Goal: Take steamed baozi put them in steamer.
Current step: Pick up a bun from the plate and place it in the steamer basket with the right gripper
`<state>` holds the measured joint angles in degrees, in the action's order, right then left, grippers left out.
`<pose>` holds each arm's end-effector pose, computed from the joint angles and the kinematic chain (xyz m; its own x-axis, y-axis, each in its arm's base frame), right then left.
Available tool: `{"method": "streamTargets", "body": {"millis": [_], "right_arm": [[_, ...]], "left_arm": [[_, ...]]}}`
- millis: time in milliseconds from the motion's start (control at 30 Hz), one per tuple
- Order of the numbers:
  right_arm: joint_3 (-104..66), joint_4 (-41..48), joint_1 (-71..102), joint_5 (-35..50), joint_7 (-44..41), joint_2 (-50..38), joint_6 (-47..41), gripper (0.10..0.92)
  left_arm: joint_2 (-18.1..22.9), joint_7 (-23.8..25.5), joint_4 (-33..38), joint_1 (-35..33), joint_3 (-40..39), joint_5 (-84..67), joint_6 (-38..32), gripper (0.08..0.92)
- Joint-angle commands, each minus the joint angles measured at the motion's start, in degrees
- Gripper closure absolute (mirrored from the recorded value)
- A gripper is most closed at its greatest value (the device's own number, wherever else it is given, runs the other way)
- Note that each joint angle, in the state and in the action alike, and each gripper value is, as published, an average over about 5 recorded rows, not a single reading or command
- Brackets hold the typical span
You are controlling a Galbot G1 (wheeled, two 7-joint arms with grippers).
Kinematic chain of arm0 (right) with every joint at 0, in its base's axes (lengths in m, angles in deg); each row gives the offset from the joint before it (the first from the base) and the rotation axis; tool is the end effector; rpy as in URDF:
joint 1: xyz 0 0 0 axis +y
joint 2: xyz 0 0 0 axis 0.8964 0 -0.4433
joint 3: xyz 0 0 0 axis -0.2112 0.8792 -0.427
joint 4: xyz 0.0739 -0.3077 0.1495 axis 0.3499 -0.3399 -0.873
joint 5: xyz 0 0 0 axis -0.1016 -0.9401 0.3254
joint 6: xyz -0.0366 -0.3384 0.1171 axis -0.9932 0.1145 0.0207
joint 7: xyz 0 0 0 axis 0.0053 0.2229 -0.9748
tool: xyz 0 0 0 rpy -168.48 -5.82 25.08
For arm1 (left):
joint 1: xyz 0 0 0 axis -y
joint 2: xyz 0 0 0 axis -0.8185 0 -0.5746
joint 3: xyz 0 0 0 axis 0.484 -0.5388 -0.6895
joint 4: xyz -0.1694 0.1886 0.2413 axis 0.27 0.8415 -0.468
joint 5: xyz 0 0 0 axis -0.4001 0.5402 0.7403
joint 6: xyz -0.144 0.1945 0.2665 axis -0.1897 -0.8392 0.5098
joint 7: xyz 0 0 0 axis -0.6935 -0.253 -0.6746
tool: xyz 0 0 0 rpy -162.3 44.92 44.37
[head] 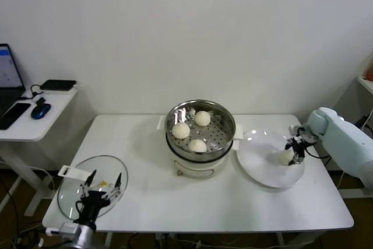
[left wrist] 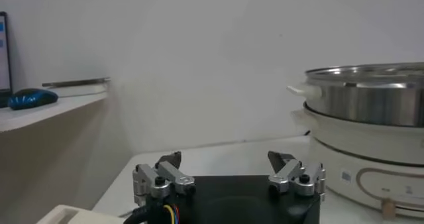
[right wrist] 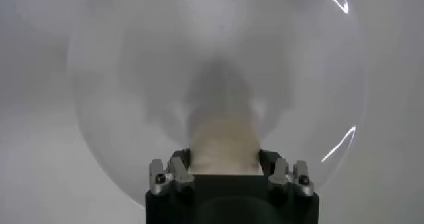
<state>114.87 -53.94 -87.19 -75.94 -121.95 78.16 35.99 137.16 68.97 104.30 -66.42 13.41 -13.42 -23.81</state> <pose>0.5729 -0.2706 -0.2404 -0.1440 -0.0581 0.9879 -0.9867 0.0842 -0.1388 0.1735 0.1019 -0.3546 -0.9902 0.0386 0.1340 0.0506 0.9949 0.0878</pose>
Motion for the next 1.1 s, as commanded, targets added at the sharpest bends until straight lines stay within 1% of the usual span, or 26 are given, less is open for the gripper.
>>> {"method": "streamTargets", "body": {"millis": [33, 367, 533, 700, 800, 1100], "right_arm": [[6.37, -2.99, -4.93, 7.60, -0.20, -1.33, -2.74, 0.347], [28.36, -10.74, -25.21, 30.79, -0.36, -3.87, -11.82, 0.347], [40.73, -15.89, -37.09, 40.96, -0.77, -3.16, -13.41, 0.347], [48.44, -21.32, -45.29, 47.52, -0.26, -0.20, -15.48, 0.344], [50.98, -23.84, -47.38, 51.56, 0.25, 2.03, -17.02, 0.339], [52.02, -23.85, -45.73, 56.99, 1.69, 10.82, -19.12, 0.340]], "left_arm": [[0.11, -0.04, -0.01, 0.03, 0.01, 0.04, -0.06, 0.177], [0.18, -0.13, 0.69, 0.01, -0.12, 0.00, 0.04, 0.177], [0.40, -0.12, 0.65, 0.13, -1.26, 0.62, -0.07, 0.177], [0.30, -0.11, 1.06, 0.61, -2.88, 1.08, -0.08, 0.177], [0.08, -0.13, 1.71, 0.96, -3.26, 1.38, 0.15, 0.177], [0.46, -0.26, 3.19, 1.84, -4.46, 3.71, 0.54, 0.177]]}}
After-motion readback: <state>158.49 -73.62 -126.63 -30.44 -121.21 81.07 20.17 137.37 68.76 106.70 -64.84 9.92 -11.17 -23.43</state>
